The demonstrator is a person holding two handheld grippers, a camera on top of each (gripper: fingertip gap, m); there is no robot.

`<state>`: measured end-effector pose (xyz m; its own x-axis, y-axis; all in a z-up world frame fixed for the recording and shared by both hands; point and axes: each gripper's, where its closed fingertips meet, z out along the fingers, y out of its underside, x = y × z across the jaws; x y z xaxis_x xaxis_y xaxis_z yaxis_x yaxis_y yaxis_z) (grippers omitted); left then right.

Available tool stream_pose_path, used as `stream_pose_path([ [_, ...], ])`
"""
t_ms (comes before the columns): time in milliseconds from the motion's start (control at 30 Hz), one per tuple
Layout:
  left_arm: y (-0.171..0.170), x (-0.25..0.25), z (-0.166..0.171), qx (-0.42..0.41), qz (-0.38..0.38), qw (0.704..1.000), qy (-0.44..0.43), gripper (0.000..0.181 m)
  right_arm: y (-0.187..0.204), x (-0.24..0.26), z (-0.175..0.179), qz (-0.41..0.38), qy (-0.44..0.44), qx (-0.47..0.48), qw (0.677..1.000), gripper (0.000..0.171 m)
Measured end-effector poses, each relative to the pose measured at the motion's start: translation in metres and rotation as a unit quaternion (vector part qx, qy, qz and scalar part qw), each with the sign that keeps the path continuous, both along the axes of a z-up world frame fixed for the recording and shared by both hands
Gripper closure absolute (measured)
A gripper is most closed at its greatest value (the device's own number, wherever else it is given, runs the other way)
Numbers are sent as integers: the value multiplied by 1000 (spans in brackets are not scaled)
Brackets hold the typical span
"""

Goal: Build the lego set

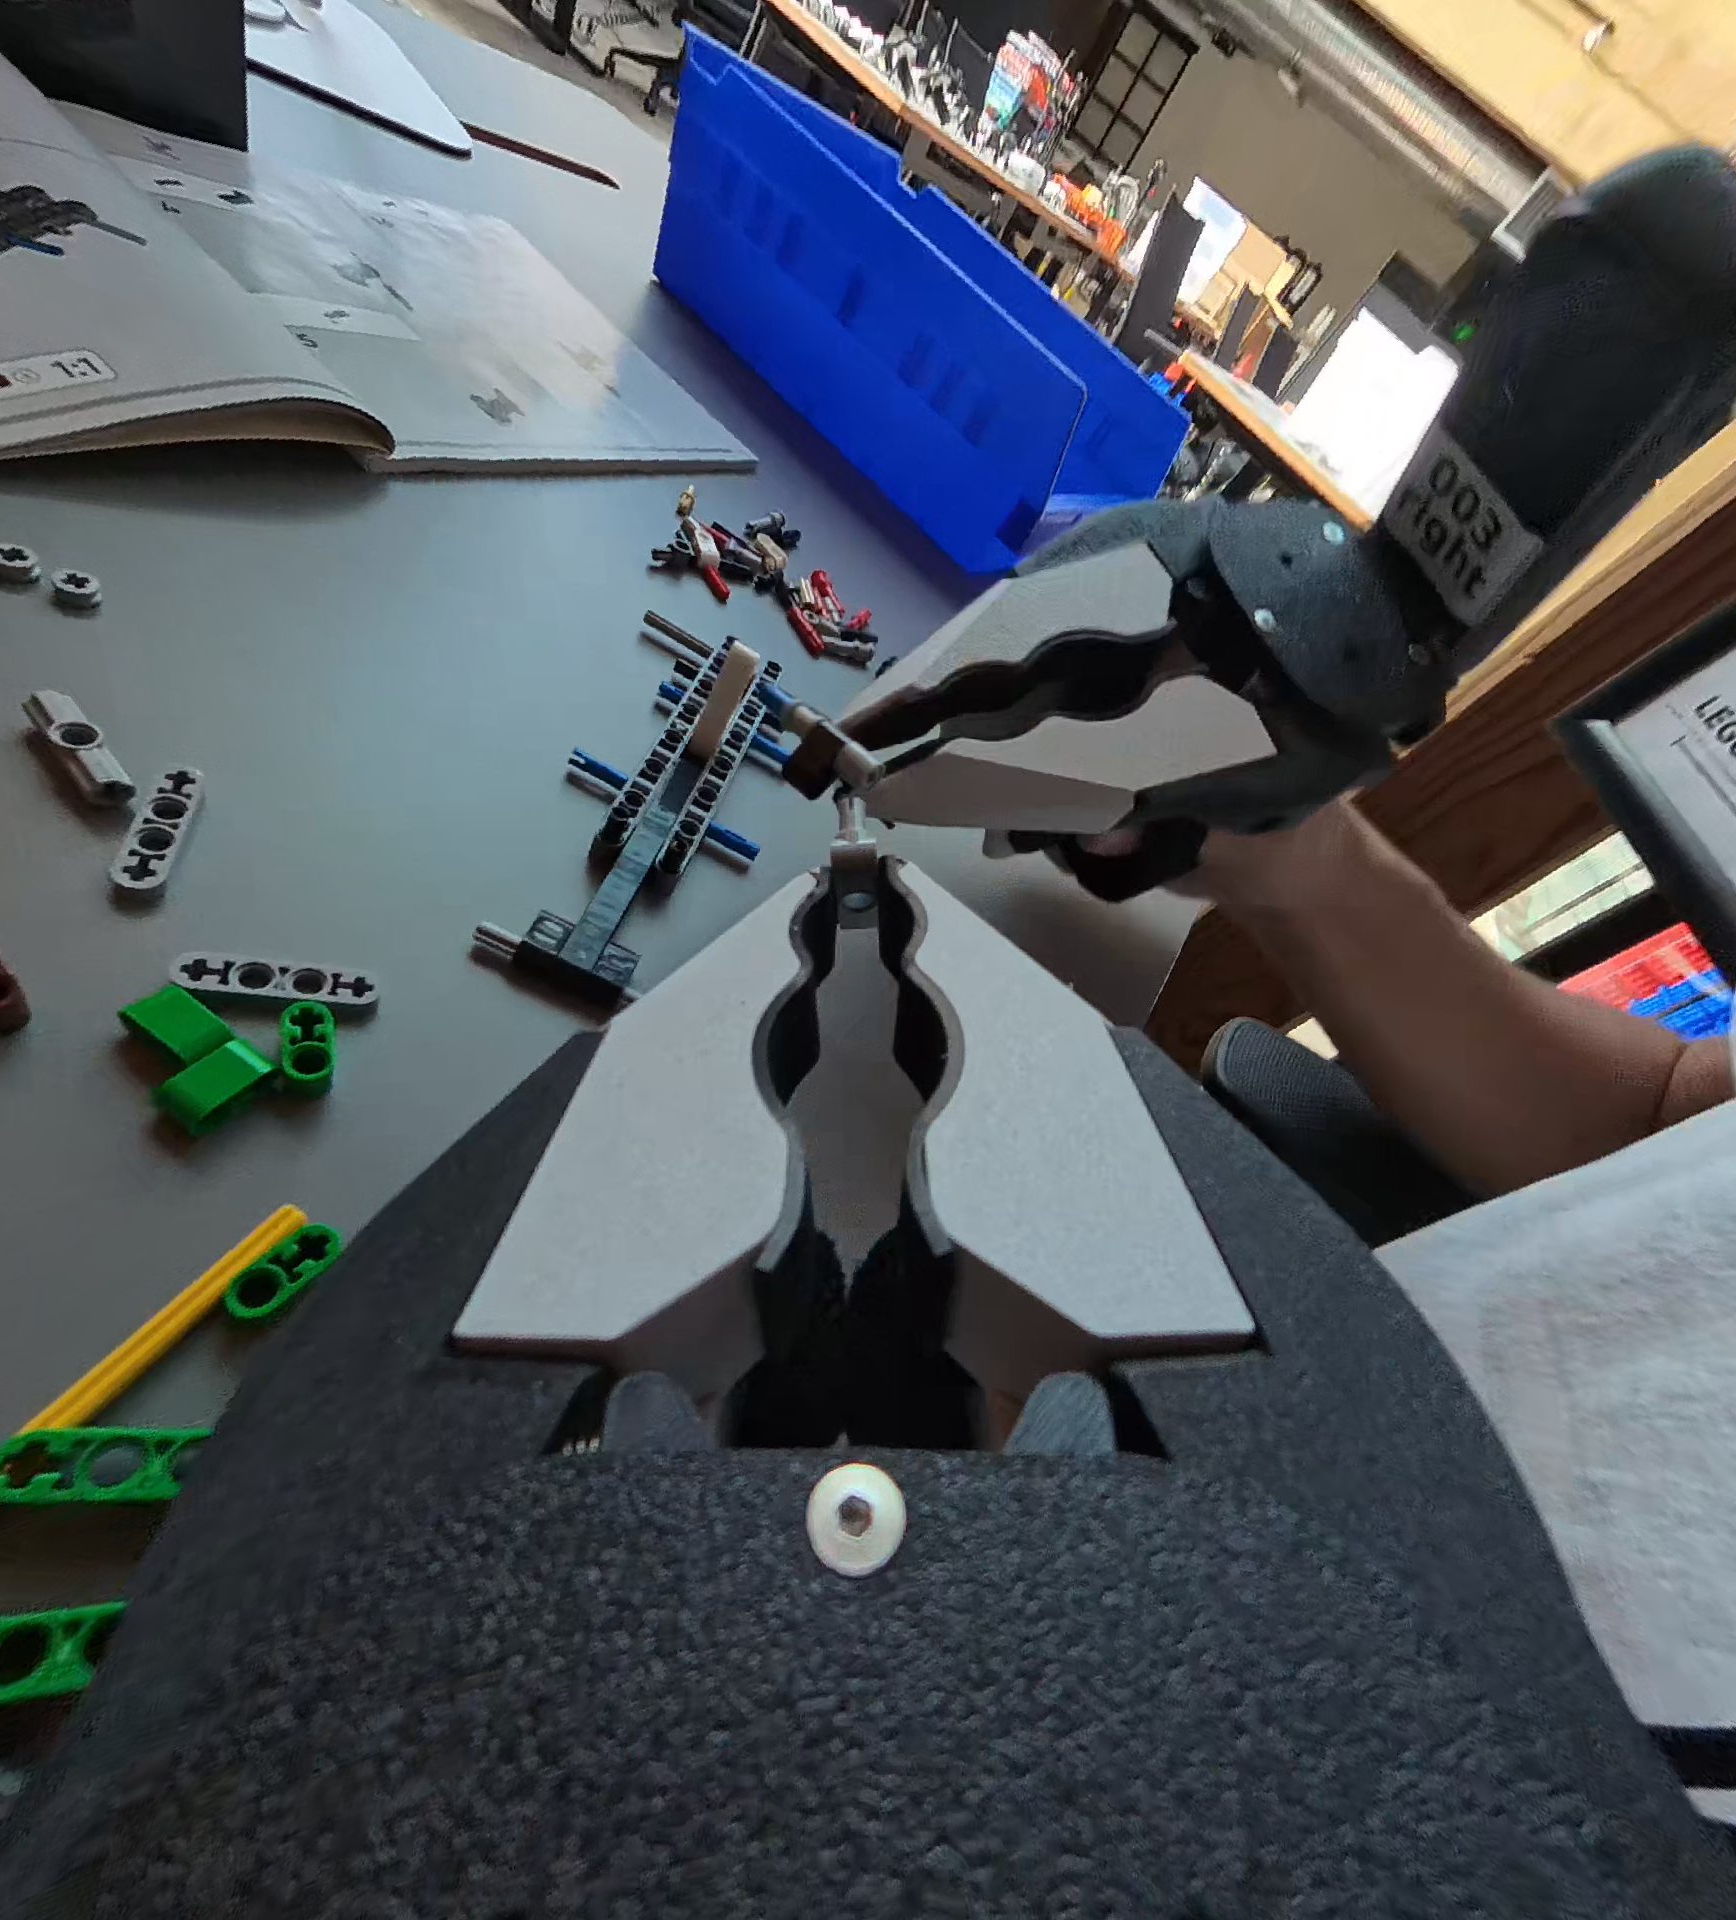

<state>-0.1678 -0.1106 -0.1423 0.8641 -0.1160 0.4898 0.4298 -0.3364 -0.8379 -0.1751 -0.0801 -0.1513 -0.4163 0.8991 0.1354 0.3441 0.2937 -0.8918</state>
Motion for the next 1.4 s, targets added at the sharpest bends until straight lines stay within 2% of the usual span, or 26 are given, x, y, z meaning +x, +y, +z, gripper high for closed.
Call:
stream_pose_path([
  [33,2,-1,4,12,6,1000,-9,175,-3,-1,7,-20,27,-9,999,168],
  [133,5,0,12,38,19,999,-14,175,-9,-1,15,-69,71,-7,995,167],
  [533,9,-3,29,78,66,995,11,176,-9,4,34,-93,145,-36,984,165],
  [700,10,-3,27,82,68,994,-17,175,-7,2,33,-99,156,-8,983,165],
  [1133,14,-6,37,93,76,993,-19,176,-5,0,38,-124,178,11,976,165],
  [1400,13,-10,39,106,94,990,-26,176,-6,-1,41,-137,197,58,969,166],
])
